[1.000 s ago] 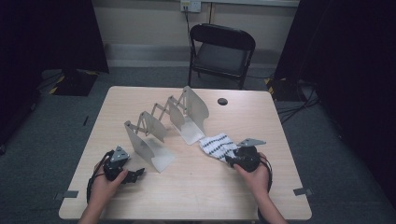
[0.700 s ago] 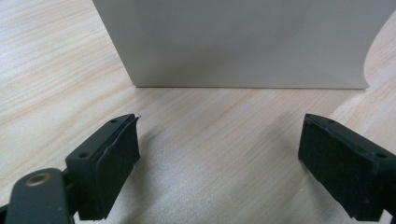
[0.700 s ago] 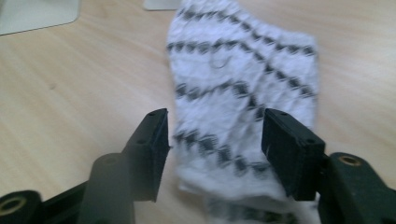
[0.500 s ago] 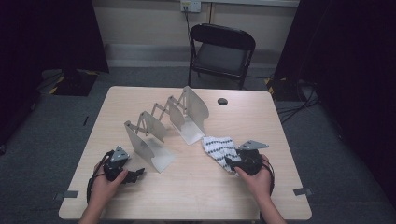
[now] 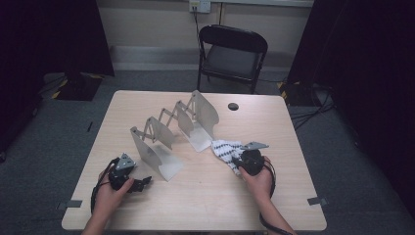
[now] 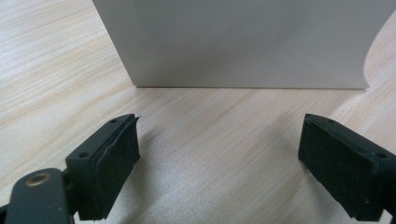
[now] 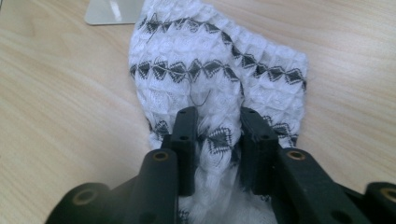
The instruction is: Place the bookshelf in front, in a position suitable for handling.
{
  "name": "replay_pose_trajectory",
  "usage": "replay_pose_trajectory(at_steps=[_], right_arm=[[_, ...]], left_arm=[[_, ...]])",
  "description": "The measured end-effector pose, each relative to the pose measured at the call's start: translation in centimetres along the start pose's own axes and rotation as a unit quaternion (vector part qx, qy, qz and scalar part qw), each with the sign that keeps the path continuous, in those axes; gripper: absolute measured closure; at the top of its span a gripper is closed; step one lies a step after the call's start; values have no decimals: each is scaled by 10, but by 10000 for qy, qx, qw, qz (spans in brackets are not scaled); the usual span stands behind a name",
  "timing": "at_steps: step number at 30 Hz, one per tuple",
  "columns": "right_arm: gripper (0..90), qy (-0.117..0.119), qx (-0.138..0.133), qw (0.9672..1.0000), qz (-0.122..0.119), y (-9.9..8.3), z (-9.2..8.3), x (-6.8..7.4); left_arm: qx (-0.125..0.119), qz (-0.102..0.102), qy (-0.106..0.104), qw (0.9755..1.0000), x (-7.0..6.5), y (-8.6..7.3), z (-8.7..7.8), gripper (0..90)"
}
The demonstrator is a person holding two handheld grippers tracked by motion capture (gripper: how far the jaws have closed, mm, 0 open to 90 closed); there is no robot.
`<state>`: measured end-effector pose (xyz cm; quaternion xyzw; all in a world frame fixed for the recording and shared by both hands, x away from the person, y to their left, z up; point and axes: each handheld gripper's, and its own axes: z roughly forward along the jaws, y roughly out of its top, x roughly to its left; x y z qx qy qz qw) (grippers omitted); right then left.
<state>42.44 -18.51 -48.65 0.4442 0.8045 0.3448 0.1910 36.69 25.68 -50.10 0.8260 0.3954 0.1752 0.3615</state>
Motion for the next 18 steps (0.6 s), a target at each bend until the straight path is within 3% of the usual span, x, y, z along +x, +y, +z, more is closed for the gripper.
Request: replay_pose_trajectory(at_steps=[5,6,11,18], right_arm=[[749,-129,-66,9999,91,7,0,-5],[754,-252,-127,9995,162,13,-1,-9],[754,-393,-214,9986,277,29,0,-20],[739,-496,-114,9986,136,53,24,-18]], left_arm=[[3,-2,2,10000,0,0,0,121],[3,-2,1,10000,0,0,0,121],[-3,-17,-1,10000,0,0,0,120],[0,0,-2,10000,0,0,0,121]])
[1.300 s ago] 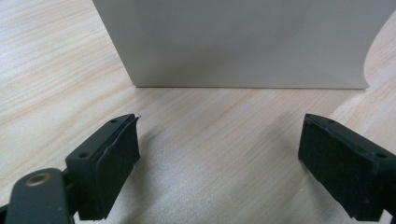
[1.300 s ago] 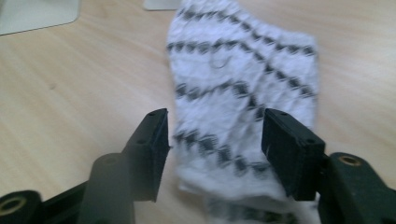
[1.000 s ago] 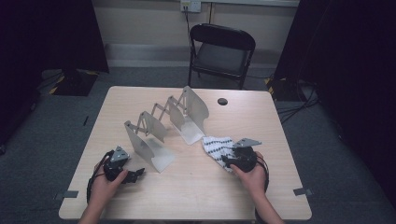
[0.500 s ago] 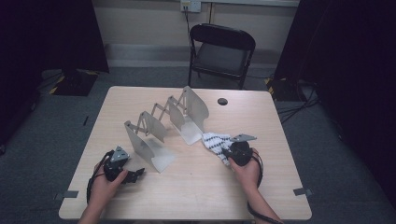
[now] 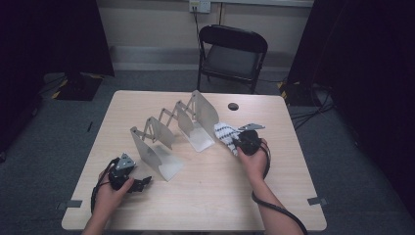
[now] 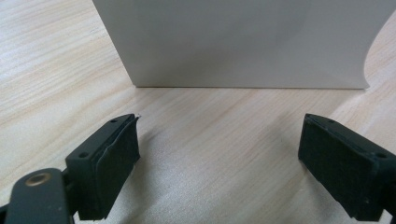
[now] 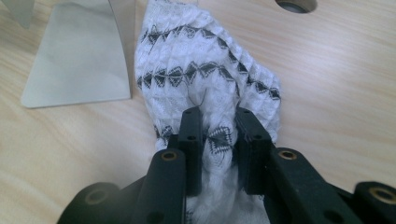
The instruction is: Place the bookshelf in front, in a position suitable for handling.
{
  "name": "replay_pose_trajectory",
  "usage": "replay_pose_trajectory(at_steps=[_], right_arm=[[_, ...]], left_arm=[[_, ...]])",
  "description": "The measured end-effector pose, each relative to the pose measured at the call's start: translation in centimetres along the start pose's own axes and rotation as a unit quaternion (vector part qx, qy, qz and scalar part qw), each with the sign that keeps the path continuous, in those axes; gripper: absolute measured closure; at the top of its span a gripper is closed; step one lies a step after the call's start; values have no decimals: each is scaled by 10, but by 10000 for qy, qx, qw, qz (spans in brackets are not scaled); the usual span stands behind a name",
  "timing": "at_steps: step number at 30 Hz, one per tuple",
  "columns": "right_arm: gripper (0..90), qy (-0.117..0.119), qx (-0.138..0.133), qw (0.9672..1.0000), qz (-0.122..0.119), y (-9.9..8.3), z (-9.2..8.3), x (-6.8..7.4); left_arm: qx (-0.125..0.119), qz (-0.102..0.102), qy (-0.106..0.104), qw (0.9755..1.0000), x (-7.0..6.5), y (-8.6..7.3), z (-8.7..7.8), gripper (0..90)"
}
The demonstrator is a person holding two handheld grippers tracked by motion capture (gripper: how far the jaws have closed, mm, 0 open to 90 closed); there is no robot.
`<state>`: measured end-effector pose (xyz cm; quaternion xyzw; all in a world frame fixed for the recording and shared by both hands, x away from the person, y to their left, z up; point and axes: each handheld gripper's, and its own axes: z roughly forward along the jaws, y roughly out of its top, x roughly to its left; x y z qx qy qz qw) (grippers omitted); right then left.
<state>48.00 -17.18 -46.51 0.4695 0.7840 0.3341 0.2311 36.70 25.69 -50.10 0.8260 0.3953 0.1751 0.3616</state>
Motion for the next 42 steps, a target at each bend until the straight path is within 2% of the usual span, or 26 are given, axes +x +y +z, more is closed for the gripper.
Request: replay_pose_trajectory(at_steps=[2,4,5,8,9,10,12,13,15,17,19,21,23,26,30,34,38,42], right_arm=[[731,91,33,9999,-97,7,13,6],[724,115,36,9998,-178,8,17,7],[713,206,26,9996,-212,10,20,9],[598,330,137,9988,-324,11,29,14],[598,330,137,9988,-324,11,29,14],[525,228,-16,9993,-283,9,26,14],[505,312,-80,9992,-252,9,24,13],[443,275,-128,9989,-349,7,16,11],[431,288,-116,9989,-343,6,14,10],[417,405,-130,9989,-194,-1,1,7],[416,434,-124,9988,-201,-3,-2,7],[398,386,-141,9987,-308,-11,-9,9],[400,246,-100,9987,-436,-18,-13,10],[408,271,-82,9991,-315,-27,-16,6],[445,274,35,9994,-212,-33,-7,0],[495,264,67,9993,-261,-31,1,1],[647,400,47,9986,-340,-26,7,1],[654,384,94,9982,-459,-19,12,0]], left_arm=[[0,-4,0,10000,0,0,0,121],[2,-2,2,10000,0,0,0,121],[-3,-19,1,10000,0,0,0,121],[-1,-14,-1,10000,0,0,0,121],[-1,-14,-1,10000,0,0,0,121],[-4,-18,0,10000,0,0,0,121],[-3,-17,0,10000,0,0,0,121],[-2,-17,1,10000,0,0,0,121],[-1,-2,-1,10000,0,0,0,121],[0,-4,1,10000,0,0,0,121],[1,-14,3,10000,0,0,0,121],[2,-2,2,10000,0,0,0,121],[1,-3,3,10000,0,0,0,121],[-1,-18,3,10000,0,0,0,120],[1,-6,2,10000,0,0,0,120],[0,-1,-1,10000,0,0,0,120],[-2,-17,0,10000,0,0,0,120],[-4,-23,-2,10000,0,0,0,120]])
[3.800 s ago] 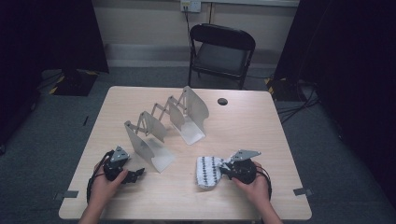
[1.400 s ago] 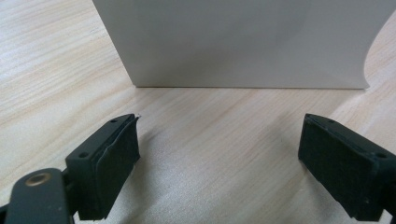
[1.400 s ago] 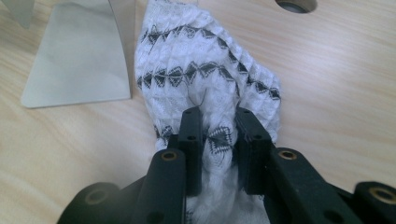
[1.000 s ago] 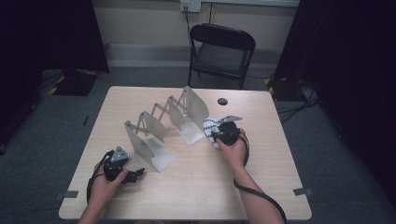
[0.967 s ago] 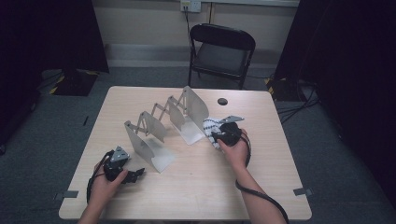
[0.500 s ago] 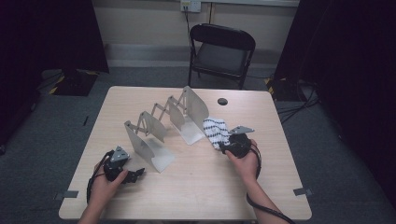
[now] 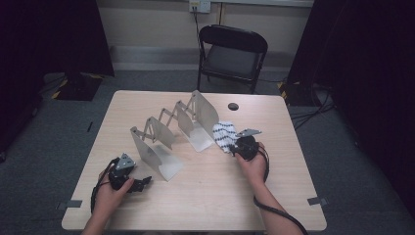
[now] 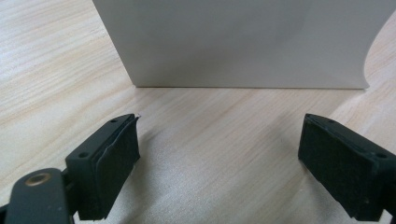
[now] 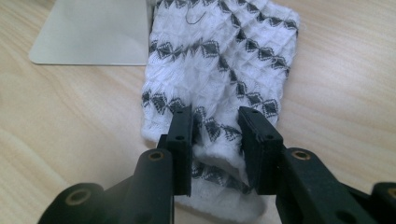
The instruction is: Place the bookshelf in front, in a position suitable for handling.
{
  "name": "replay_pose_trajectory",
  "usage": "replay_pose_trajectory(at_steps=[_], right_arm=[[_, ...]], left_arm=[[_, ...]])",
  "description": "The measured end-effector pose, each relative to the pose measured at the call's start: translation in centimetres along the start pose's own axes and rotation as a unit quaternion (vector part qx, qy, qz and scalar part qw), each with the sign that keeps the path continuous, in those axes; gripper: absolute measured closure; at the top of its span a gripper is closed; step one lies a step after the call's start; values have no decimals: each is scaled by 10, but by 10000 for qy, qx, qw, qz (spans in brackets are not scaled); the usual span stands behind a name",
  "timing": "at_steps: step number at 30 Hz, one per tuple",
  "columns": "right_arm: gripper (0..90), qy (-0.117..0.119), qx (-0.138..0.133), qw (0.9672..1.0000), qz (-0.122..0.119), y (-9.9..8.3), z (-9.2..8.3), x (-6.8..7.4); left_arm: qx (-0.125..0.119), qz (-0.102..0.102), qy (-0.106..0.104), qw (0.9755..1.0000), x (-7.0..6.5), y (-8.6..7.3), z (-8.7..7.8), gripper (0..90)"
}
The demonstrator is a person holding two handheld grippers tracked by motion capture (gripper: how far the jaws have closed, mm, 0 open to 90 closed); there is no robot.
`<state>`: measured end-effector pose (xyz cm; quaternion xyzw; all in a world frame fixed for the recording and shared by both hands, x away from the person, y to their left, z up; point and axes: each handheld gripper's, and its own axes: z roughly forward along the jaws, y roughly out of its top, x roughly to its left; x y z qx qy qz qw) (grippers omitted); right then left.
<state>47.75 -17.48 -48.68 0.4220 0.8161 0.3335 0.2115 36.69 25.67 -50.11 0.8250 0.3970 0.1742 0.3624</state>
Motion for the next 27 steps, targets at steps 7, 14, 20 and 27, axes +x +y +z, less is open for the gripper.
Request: replay_pose_trajectory(at_steps=[7,14,20,27], right_arm=[[446,-117,-181,9996,178,15,3,2],[690,53,-142,9996,255,12,20,-1],[785,101,-87,9999,96,19,14,-2],[796,162,-323,9993,37,34,-8,-5]], left_arm=[[1,1,1,10000,0,0,0,120],[2,6,2,10000,0,0,0,121],[1,3,3,10000,0,0,0,121],[2,6,2,10000,0,0,0,120]])
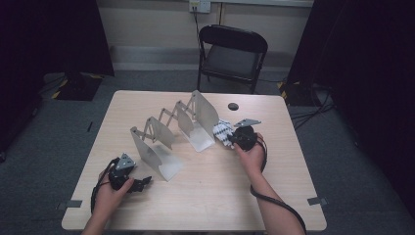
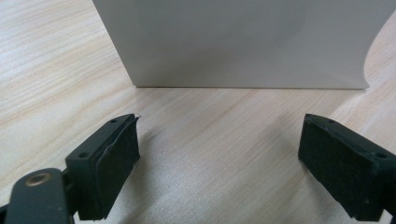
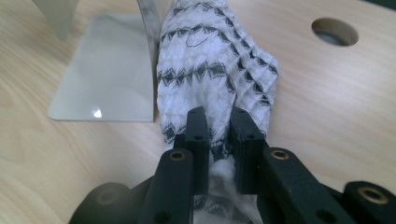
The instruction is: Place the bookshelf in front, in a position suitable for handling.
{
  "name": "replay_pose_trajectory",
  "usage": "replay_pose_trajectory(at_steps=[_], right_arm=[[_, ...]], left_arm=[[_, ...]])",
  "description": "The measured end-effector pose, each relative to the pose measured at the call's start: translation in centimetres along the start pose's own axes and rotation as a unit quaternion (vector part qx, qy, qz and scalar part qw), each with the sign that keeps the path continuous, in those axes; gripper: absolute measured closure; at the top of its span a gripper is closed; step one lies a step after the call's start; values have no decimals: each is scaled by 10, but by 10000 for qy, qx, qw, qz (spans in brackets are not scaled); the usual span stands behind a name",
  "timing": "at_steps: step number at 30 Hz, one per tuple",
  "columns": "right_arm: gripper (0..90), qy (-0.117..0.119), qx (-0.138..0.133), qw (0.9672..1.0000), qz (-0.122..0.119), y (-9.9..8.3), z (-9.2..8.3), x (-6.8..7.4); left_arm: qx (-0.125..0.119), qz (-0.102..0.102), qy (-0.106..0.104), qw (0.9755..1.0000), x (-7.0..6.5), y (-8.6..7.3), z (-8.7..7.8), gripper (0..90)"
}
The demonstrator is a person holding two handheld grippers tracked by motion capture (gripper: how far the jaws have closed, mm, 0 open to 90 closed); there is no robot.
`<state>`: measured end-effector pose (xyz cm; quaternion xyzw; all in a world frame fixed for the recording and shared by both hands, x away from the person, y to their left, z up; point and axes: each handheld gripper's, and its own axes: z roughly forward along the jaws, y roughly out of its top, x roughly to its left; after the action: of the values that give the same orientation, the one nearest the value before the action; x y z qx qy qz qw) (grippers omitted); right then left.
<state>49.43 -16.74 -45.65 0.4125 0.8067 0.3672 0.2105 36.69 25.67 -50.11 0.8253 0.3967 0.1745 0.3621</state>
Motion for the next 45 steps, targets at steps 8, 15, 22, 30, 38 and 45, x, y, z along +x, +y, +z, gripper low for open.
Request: replay_pose_trajectory(at_steps=[8,15,22,30,38,45], right_arm=[[802,-76,-364,9993,-74,37,-28,-1],[802,-85,-300,9988,-369,49,-29,7],[803,-70,-32,9987,-502,22,-12,10],[801,61,314,9974,-653,-3,10,14],[558,-171,324,9988,-310,-6,15,13],[513,-151,291,9994,-97,-3,27,12]], left_arm=[[3,-1,3,10000,0,0,0,120],[5,14,5,10000,0,0,0,121],[-10,0,18,10000,0,0,0,121],[3,15,7,10000,0,0,0,121],[5,13,4,10000,0,0,0,121],[-5,14,10,10000,0,0,0,121]])
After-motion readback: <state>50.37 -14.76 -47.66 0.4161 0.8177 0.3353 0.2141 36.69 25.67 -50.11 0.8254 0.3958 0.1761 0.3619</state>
